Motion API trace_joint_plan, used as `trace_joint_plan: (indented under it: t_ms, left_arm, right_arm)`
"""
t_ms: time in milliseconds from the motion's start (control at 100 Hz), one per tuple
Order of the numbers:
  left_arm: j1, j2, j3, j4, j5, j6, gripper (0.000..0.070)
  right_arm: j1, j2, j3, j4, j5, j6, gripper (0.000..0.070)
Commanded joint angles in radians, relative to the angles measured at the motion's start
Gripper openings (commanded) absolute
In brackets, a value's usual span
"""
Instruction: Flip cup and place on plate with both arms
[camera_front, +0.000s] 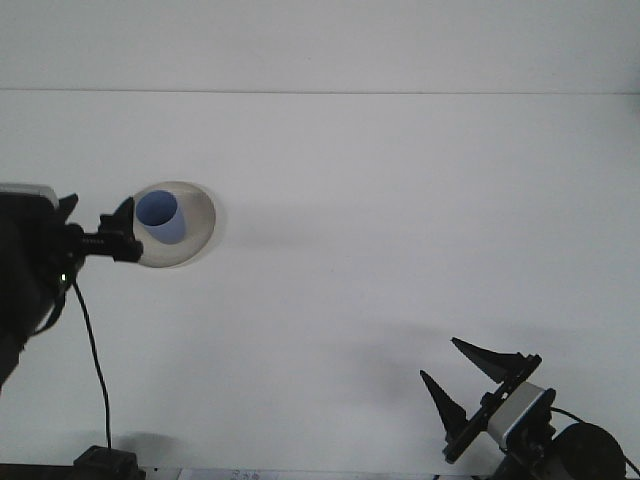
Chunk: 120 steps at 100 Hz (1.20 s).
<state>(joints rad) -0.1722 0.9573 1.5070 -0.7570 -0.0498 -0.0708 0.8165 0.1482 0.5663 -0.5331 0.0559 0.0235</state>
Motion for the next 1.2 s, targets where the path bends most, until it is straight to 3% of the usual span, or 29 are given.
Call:
trace_joint_plan:
  t_ms: [0, 140, 310, 350, 390, 440, 460, 500, 530, 1190]
  left_arm:
    - [-0.034, -0.083, -0.144, 0.032, 0.002, -0.036, 0.0504]
    - [-0.114, -0.282, -0.451, 0.085, 0.022, -0.126, 0.0504]
    - [-0.138, -0.453, -0.703, 0.142, 0.025, -0.178, 0.0503]
    - [-0.141, -0.477, -0.733, 0.146, 0.039, -0.189, 0.049]
    - [-0.143, -0.499, -0.755, 0.146, 0.063, -0.197, 0.0391]
    - [-0.143, -0.517, -0.769, 0.143, 0.077, -0.204, 0.0096]
    - [-0.143, -0.521, -0.77, 0.14, 0.077, -0.203, 0.0]
    - [-0.142, -0.529, -0.771, 0.137, 0.076, -0.203, 0.0026]
    - [-0.142, -0.534, -0.77, 0.138, 0.077, -0.203, 0.0003]
    - [-0.142, -0.613, -0.769, 0.247, 0.076, -0.204, 0.0016]
  right_arm:
    - [0.008, 0.003, 0.004, 0.013, 0.0, 0.01, 0.0456]
    - [0.009, 0.003, 0.004, 0.013, -0.003, 0.01, 0.0455]
    - [0.009, 0.003, 0.004, 0.012, -0.003, 0.01, 0.0454]
    - [0.009, 0.003, 0.004, 0.011, -0.002, 0.01, 0.0419]
    - [0.009, 0.003, 0.004, 0.008, -0.002, 0.01, 0.028]
    - [0.009, 0.003, 0.004, 0.0, -0.002, 0.01, 0.0004]
    - [0.009, 0.003, 0.004, -0.002, -0.002, 0.008, 0.0]
    - [0.009, 0.003, 0.004, -0.001, -0.002, 0.006, 0.0006]
    - [0.008, 0.003, 0.004, 0.001, -0.002, 0.006, 0.0006]
    - [0.009, 0.003, 0.004, 0.01, -0.003, 0.01, 0.0006]
